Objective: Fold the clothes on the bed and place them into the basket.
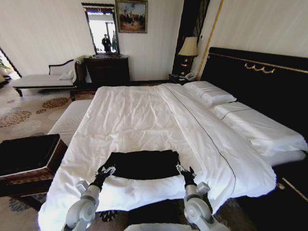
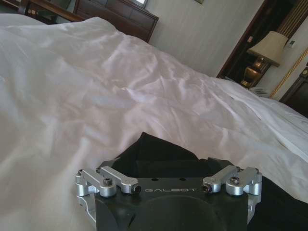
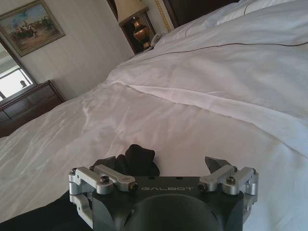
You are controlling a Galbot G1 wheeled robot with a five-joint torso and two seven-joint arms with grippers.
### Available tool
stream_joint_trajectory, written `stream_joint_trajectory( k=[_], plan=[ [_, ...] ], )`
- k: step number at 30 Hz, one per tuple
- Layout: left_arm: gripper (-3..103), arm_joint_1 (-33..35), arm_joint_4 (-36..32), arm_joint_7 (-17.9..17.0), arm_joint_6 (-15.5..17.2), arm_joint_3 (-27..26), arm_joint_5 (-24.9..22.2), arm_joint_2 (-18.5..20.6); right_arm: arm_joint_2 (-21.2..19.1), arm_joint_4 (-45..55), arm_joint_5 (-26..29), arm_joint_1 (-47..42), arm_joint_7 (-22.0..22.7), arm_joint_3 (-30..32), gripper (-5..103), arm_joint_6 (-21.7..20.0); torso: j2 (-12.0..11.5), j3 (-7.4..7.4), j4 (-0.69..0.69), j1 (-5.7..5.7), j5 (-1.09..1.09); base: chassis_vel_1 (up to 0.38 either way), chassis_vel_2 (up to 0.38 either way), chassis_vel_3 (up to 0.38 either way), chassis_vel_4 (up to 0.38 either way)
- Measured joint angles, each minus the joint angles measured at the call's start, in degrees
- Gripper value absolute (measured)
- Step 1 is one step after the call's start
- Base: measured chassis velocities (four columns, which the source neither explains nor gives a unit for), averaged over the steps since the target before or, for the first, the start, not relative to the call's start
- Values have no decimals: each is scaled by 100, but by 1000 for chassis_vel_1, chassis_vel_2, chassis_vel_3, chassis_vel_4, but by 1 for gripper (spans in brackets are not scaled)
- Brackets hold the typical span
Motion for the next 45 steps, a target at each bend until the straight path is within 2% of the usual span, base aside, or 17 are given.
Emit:
stream_joint_trajectory(
  k=[1,9,12,13,16,18,22,24,25,26,29,31,34,35,38,41,45],
  plan=[
    [103,-37,39,0,10,25,-29,-1,5,0,0,-4,1,5,100,-1,0,0,0,0,0,0,0,0,0],
    [92,-195,246,1,34,207,-40,-86,44,18,-32,-55,21,32,100,-23,0,0,0,0,0,0,0,0,0],
    [77,-196,268,2,31,197,-41,-71,57,25,-69,-90,24,40,100,-25,0,0,0,0,0,0,0,0,0],
    [77,-196,268,2,31,197,-41,-71,57,25,-69,-90,24,40,100,-25,0,0,0,0,0,0,0,0,0],
    [60,-169,272,6,22,172,-41,-66,79,30,-109,-122,26,39,100,-26,0,0,0,1,0,0,0,0,0],
    [60,-167,272,6,22,171,-41,-66,80,30,-110,-123,26,39,100,-26,0,0,0,0,1,0,0,0,0],
    [39,-101,284,46,-20,92,-30,-25,137,37,-165,-127,28,24,100,-32,0,0,0,0,0,0,0,0,0],
    [39,-101,295,57,-23,84,-27,-16,140,36,-166,-126,28,23,100,-33,0,0,0,0,1,0,0,0,0],
    [27,-103,326,92,-31,62,-25,13,146,22,-167,-123,28,22,100,-33,0,0,0,0,0,0,0,0,0],
    [27,-105,338,111,-33,54,-25,28,146,12,-167,-120,29,22,100,-34,0,0,0,0,0,0,0,0,0],
    [17,-109,362,149,-35,39,-27,73,143,-19,-164,-103,30,28,100,-35,0,0,0,0,1,0,0,0,0],
    [6,-89,360,200,-35,20,-50,201,119,-62,-143,-70,36,55,100,-36,0,0,0,0,0,0,0,0,0],
    [2,-57,331,249,-38,-2,-90,344,91,-85,-123,-56,39,76,100,-36,0,0,0,0,0,0,0,0,0],
    [1,-21,303,314,-49,-40,-146,552,61,-119,-114,-41,40,97,100,-36,0,0,0,0,0,0,0,0,0],
    [0,31,282,423,-79,-92,-205,806,30,-163,-94,-25,40,114,100,-34,0,0,0,0,1,0,0,0,0],
    [0,166,254,727,-189,-198,-305,1287,-53,-227,2,5,40,145,100,-23,0,0,0,1,1,0,0,0,0],
    [0,259,250,993,-299,-248,-400,1610,-127,-240,34,12,40,168,100,-20,0,0,0,1,0,0,0,0,0]
  ],
)
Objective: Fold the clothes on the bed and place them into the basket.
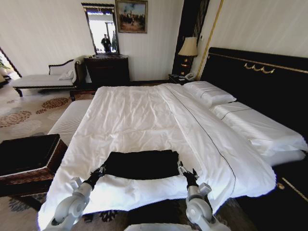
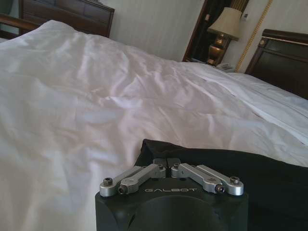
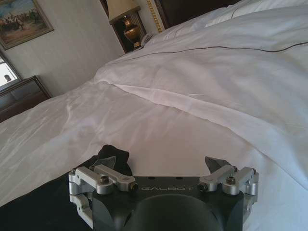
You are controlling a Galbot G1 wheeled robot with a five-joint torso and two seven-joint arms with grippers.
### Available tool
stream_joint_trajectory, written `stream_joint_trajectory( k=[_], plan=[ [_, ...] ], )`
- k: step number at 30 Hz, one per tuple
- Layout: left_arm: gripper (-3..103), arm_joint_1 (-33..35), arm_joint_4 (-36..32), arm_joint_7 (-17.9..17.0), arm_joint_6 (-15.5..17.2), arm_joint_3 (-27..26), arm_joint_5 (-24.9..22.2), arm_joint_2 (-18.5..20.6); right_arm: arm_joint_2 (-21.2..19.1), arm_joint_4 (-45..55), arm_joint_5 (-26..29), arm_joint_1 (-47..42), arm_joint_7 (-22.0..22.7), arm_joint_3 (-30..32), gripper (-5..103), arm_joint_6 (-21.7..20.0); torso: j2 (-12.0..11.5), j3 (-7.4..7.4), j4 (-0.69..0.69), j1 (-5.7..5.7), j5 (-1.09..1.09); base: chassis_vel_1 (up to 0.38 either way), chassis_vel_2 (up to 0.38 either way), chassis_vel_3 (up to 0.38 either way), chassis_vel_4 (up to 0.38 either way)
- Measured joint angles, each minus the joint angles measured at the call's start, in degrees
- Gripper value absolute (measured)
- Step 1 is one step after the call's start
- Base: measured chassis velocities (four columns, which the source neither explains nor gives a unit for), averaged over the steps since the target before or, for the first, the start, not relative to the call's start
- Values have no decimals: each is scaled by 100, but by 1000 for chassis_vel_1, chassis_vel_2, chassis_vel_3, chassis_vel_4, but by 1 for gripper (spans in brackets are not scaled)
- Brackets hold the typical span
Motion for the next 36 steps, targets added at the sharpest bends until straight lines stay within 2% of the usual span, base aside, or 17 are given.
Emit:
stream_joint_trajectory(
  k=[5,14,16,19,23,27,36],
  plan=[
    [0,63,104,490,-236,24,73,486,-81,10,19,8,-4,18,100,7,0,0,0,0,0,0,0,0,0],
    [0,127,348,944,-388,-120,117,899,-234,94,185,-108,-206,29,100,62,0,0,0,0,0,0,0,0,0],
    [0,129,443,1101,-450,-164,112,1009,-286,161,367,-156,-305,9,100,65,0,0,0,0,0,0,0,0,0],
    [0,128,516,1147,-502,-169,137,1064,-315,199,474,-161,-401,-16,100,79,0,0,-1,0,1,0,0,0,0],
    [0,88,666,1125,-624,-98,245,1037,-364,218,627,-151,-665,-101,100,123,0,0,0,0,0,0,0,0,0],
    [0,41,726,1054,-707,-12,285,820,-414,319,953,-174,-867,-243,100,115,0,0,1,0,1,0,0,0,0],
    [0,-108,803,906,-737,152,307,479,-312,470,1216,-101,-898,-423,100,16,0,0,1,0,1,0,0,0,0]
  ],
)
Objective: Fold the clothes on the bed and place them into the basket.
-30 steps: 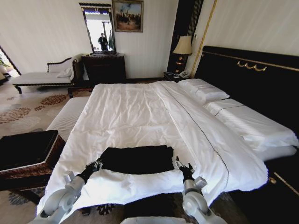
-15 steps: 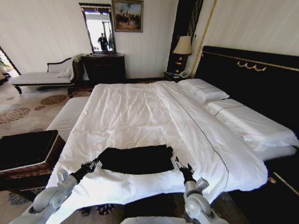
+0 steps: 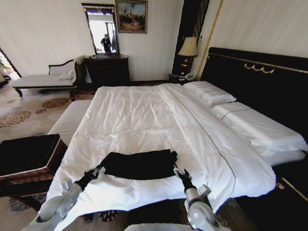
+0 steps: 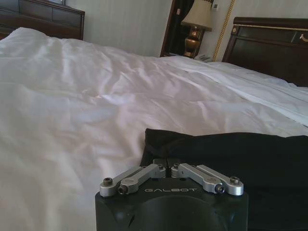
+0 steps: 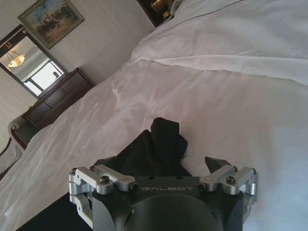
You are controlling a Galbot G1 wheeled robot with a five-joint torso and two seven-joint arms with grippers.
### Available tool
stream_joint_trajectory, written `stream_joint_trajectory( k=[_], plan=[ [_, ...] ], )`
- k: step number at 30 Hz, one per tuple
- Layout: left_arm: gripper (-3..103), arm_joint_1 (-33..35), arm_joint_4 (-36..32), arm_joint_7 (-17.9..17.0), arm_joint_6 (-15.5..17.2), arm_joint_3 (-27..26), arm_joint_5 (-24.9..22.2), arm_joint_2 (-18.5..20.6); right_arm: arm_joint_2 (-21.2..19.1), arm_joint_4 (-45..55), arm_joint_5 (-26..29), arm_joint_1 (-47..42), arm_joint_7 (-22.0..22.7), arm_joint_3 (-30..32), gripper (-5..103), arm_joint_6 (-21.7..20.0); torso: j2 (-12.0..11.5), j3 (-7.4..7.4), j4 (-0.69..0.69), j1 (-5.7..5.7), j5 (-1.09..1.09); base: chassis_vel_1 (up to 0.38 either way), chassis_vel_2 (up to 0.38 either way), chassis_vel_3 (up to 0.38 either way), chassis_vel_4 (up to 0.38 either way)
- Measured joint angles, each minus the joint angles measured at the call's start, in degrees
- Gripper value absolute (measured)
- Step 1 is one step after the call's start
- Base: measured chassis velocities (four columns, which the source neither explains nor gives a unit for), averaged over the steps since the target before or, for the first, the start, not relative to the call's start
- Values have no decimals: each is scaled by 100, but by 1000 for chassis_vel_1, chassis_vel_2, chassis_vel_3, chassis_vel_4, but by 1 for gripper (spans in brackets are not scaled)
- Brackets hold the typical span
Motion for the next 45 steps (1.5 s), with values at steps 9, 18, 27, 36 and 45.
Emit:
stream_joint_trajectory(
  k=[9,18,27,36,45],
  plan=[
    [0,15,126,4,-149,122,237,-226,-22,75,29,-27,109,-151,78,-48,0,0,-1,0,0,0,0,0,0],
    [0,-88,80,38,-312,154,280,-550,-118,160,8,-4,202,-345,96,-111,0,0,-1,0,1,0,0,0,0],
    [0,-194,-99,41,-331,222,354,-697,-203,114,289,102,198,-375,99,-129,0,0,-2,0,1,0,0,0,0],
    [0,-259,-28,103,-421,265,471,-784,-22,-90,888,414,431,-399,99,-152,0,0,-1,0,0,0,0,0,0],
    [0,-253,-8,105,-452,220,467,-803,-5,-2,1025,469,473,-392,74,-147,0,0,-1,0,0,0,0,0,0]
  ],
)
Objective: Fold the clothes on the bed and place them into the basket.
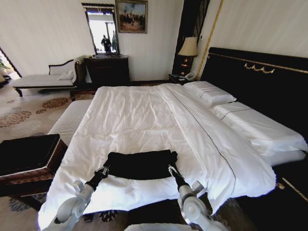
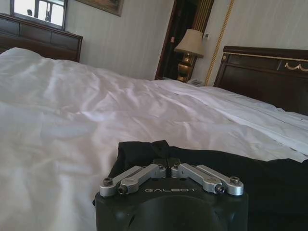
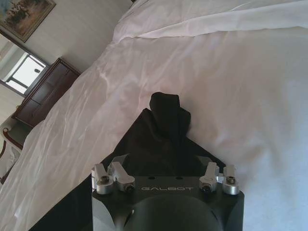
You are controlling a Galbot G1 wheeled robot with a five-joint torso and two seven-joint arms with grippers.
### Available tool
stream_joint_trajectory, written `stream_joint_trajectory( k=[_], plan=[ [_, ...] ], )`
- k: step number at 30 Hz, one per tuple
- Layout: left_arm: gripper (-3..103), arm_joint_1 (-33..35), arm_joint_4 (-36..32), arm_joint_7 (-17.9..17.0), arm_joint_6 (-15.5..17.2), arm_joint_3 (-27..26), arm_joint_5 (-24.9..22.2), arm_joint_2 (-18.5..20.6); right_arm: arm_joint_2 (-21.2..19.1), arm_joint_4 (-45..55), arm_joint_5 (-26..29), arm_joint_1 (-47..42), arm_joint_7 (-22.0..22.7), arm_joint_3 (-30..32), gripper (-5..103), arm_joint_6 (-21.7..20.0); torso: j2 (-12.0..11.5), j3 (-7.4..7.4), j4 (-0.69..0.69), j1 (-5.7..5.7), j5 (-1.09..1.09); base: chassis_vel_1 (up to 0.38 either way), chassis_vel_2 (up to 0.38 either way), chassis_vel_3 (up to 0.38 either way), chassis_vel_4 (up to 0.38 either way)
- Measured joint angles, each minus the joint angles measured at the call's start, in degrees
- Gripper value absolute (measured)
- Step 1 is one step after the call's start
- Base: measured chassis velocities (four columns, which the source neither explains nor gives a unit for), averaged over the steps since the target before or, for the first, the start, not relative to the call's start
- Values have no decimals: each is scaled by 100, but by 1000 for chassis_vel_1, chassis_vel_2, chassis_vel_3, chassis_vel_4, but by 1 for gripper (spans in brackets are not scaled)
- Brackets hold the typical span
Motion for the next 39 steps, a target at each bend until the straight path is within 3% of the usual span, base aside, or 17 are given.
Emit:
stream_joint_trajectory(
  k=[3,5,7,8,12,14,18,29,39],
  plan=[
    [0,30,-17,0,-10,-38,-3,29,-1,25,-13,-49,2,5,58,24,0,0,0,0,0,0,0,0,0],
    [0,39,-21,0,-11,-42,-3,38,-2,37,-21,-64,4,7,58,33,0,0,0,0,0,0,0,0,0],
    [0,72,-38,0,-11,-50,-9,89,-23,118,-71,-143,21,25,47,60,0,0,0,0,0,0,0,0,0],
    [0,72,-38,0,-11,-50,-9,89,-23,118,-71,-143,21,25,47,60,0,0,0,0,0,0,0,0,0],
    [0,101,-104,-4,35,-57,-131,194,-85,175,-194,-266,28,69,25,112,0,0,0,0,0,0,0,0,0],
    [0,99,-116,-6,63,-57,-185,213,-89,164,-201,-272,19,83,25,130,0,0,0,0,0,0,0,0,0],
    [0,78,-117,36,178,-28,-441,345,-116,191,-224,-293,-17,177,5,163,0,0,0,0,0,0,0,0,0],
    [0,12,13,267,342,-145,-1080,1081,-314,277,-238,-451,-230,339,0,300,0,0,0,0,1,0,0,0,0],
    [0,264,27,535,259,-261,-961,1446,-465,387,-343,-617,-297,448,0,370,0,0,0,0,1,0,0,0,0]
  ],
)
